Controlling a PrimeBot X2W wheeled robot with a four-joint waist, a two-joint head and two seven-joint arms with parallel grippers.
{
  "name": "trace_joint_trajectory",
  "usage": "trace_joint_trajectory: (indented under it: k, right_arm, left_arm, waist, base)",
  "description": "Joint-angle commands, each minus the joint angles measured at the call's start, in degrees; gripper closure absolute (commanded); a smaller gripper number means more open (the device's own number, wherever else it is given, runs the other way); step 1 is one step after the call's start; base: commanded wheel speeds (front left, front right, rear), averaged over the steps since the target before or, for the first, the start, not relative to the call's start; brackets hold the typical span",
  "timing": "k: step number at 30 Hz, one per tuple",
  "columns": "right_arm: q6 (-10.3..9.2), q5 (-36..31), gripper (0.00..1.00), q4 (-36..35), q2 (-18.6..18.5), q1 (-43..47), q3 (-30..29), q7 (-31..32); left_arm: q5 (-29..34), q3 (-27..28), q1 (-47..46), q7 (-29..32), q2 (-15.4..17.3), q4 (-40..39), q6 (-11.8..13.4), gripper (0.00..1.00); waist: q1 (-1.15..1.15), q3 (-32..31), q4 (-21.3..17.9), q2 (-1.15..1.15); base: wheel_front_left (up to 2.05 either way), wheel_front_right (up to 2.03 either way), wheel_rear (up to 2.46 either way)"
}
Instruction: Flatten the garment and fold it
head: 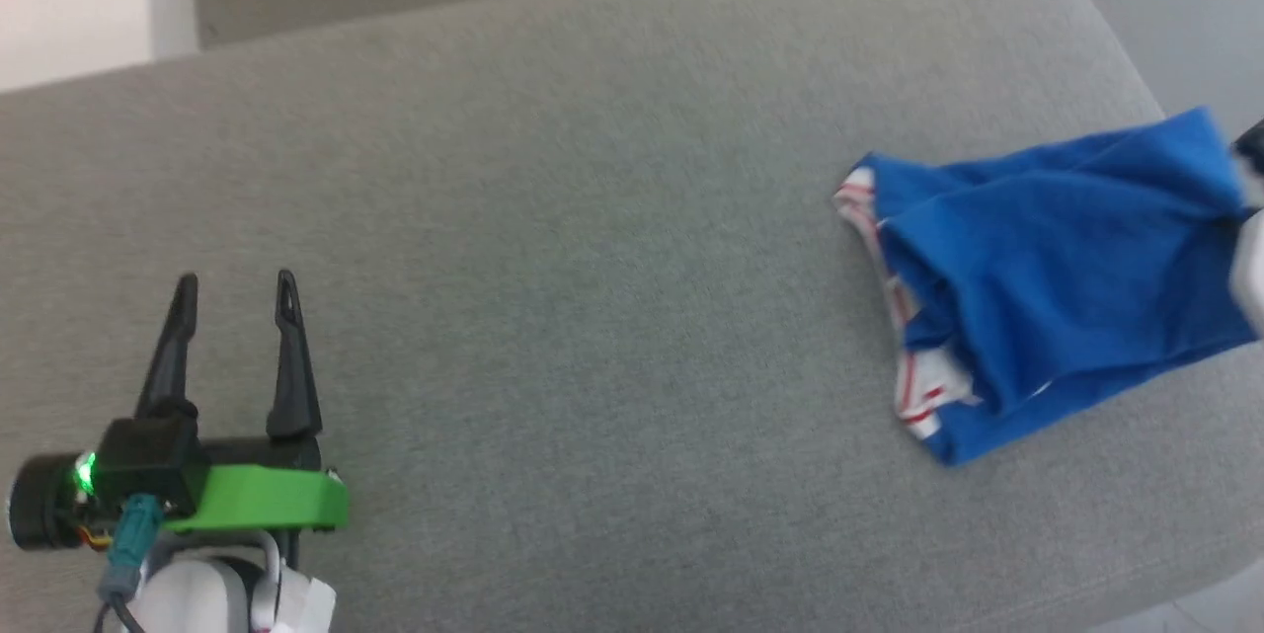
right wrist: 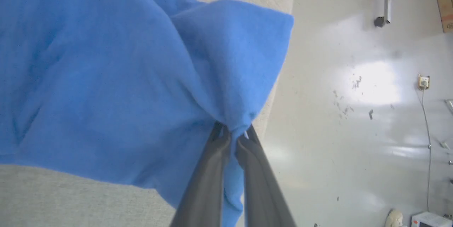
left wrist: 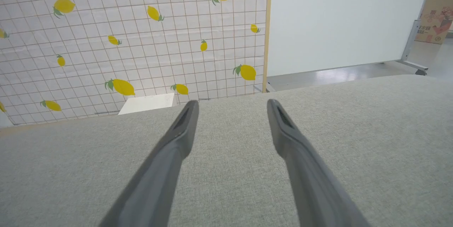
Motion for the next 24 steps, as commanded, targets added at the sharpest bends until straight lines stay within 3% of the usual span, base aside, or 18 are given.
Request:
trace_joint_trajectory:
  k: [1,11,18,19,20,24]
  right_arm:
    - [-0.11,-0.5,1.0,2.3,0.6,-1.3,-1.2,-1.2]
    - [-0.11,-7.1,1.0,20.0,4.4,-6.9,-11.7,-7.1]
    - [-0.11,-9.7,1.0,27.8,8.7,-7.7,-15.9,-9.6]
    - [-0.11,-10.1,0.53,28.6,9.5,-7.6,-16.4,-10.4]
    - [-0.11,-10.5,0.0,29.2,10.0,-7.5,-16.8,-11.2]
    - [-0.11,-15.3,0.0,31.1,9.4,-8.1,-18.3,-17.0]
  left_arm:
    - [0.5,0.0,-1.3,-0.2,0.8,-0.8,-0.4,0.0]
    - [1.0,-1.0,-4.3,-0.2,2.5,-5.5,-1.0,0.0]
    - [0.8,-1.4,-5.5,-0.2,2.4,-6.0,-0.7,0.0]
    - [0.7,-1.4,-5.6,-0.2,2.2,-5.8,-0.6,0.0]
    - [0.6,-1.3,-5.6,-0.2,2.1,-5.6,-0.5,0.0]
    - [0.1,-1.5,-5.4,-0.2,1.2,-4.4,0.0,0.0]
  waist:
    - [-0.01,7.2,-3.5,0.0]
    - [-0.01,14.8,-0.7,0.0]
    - [-0.01,15.7,0.5,0.0]
    - [-0.01,15.2,0.7,0.0]
    - [-0.01,14.8,0.7,0.0]
    - [-0.01,11.5,1.5,0.0]
  base:
    - [0.0,0.0,0.0]
    - [0.0,0.0,0.0]
    - [0.0,0.0,0.0]
    - [0.0,0.0,0.0]
    - [0.0,0.0,0.0]
    - [0.0,0.0,0.0]
